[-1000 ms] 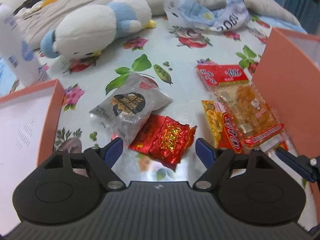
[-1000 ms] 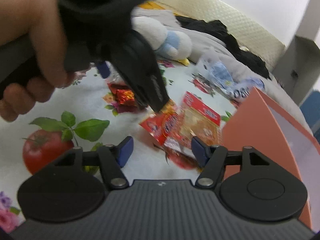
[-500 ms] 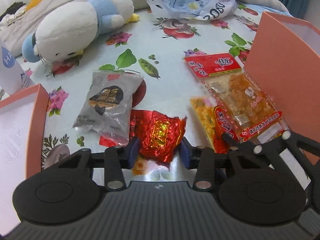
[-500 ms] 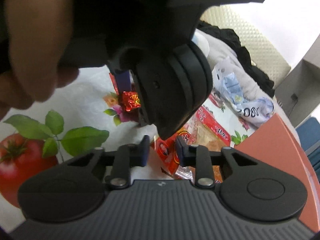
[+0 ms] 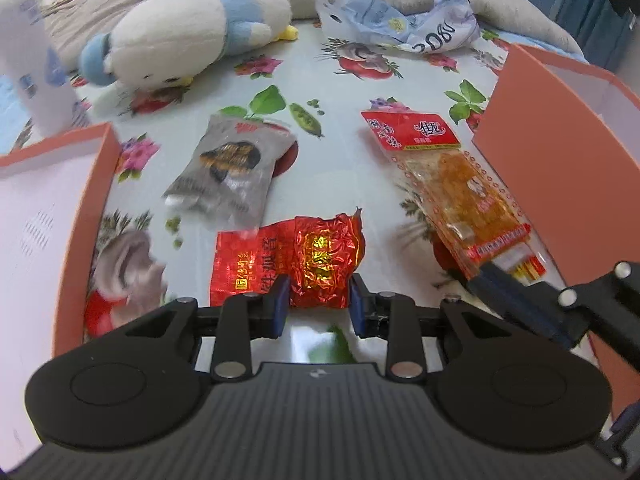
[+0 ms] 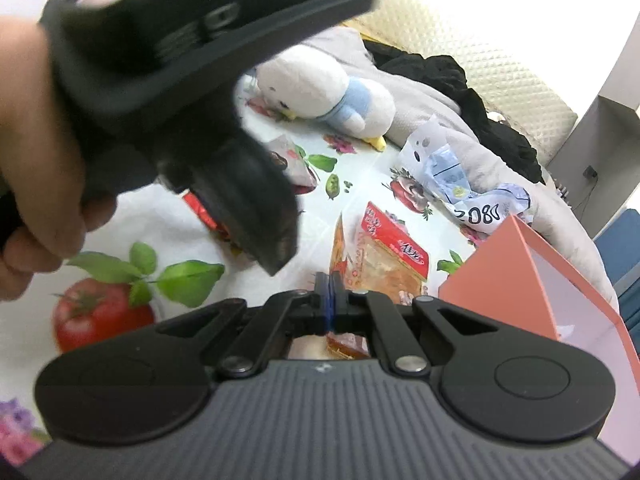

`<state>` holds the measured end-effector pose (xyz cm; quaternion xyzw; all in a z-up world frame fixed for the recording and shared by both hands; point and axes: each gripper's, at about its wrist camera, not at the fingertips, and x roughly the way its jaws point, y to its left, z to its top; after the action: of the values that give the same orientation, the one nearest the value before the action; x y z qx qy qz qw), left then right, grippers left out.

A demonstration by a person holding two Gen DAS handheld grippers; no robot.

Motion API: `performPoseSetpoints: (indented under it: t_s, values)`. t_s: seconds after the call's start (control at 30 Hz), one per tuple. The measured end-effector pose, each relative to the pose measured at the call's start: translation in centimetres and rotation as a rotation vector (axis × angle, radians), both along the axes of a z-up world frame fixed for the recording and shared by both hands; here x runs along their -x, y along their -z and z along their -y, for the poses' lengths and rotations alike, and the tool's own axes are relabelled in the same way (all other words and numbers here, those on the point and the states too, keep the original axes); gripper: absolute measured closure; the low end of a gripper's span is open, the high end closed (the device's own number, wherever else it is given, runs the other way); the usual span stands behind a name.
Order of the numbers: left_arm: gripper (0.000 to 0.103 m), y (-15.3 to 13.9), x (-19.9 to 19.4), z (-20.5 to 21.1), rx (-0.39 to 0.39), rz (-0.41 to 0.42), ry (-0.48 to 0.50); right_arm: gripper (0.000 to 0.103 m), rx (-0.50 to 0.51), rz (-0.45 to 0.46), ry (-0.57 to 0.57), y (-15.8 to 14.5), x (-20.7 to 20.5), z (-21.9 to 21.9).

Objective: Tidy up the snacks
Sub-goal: 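Grasp the red foil-wrapped snack with the left gripper while the right grasps the red strip pack, then lift the red foil snack with the left gripper while the right lifts the strip pack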

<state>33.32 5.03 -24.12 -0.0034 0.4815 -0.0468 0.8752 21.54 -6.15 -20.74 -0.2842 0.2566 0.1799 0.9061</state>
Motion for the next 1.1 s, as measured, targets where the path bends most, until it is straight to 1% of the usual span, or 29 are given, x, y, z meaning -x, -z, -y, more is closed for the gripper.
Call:
performPoseSetpoints:
  t_s: [0.17,0.37,0.47,0.63,0.73,0.8,0.87,0.9,0.93,0.97,1.0,1.03,1.1]
  values:
    - [0.068,-1.4,4.0,-0.4,0.025,0.031,-0.042,0.1,-0.049,-0.013,-0.031,-1.7,3.6,1.1]
    - [0.068,-2.6,8.4,-0.4,0.046,0.058,-0.084,0.1,-0.098,-0.071,-0.087,-2.7,7.5,2.8]
    - [0.068,-2.8,10.2,-0.1,0.055,0.071,-0.098,0.1,-0.132,-0.104,-0.095,-3.0,9.0,3.5]
    - [0.068,-2.7,12.5,0.2,0.087,0.08,-0.132,0.1,-0.169,-0.102,-0.092,-3.0,9.9,4.5]
    - [0.068,-2.7,13.3,0.1,0.114,0.088,-0.153,0.1,-0.197,-0.092,-0.061,-3.0,9.9,4.9]
    - [0.068,-2.7,13.6,0.1,0.122,0.091,-0.162,0.098,-0.225,-0.072,-0.028,-3.0,9.5,5.1]
    - [0.068,-2.6,13.5,0.0,0.127,0.093,-0.166,0.098,-0.232,-0.052,-0.001,-2.7,8.6,5.0]
    - [0.068,-2.6,13.5,0.0,0.127,0.094,-0.168,0.096,-0.23,-0.037,0.012,-2.5,8.0,4.9]
    - [0.068,-2.6,13.4,-0.1,0.127,0.093,-0.172,0.081,-0.225,-0.032,0.023,-2.2,7.3,4.7]
    - [0.068,-2.5,13.3,-0.2,0.129,0.092,-0.177,0.07,-0.222,-0.032,0.028,-2.0,6.8,4.5]
    - [0.068,-2.5,13.2,-0.4,0.136,0.092,-0.185,0.055,-0.219,-0.034,0.021,-1.5,6.1,4.3]
    - [0.068,-2.6,13.2,-0.6,0.142,0.093,-0.192,0.054,-0.212,-0.038,0.012,-1.1,5.4,4.1]
    - [0.068,-2.6,13.0,-1.0,0.151,0.092,-0.205,0.054,-0.166,-0.037,0.007,0.0,4.2,3.3]
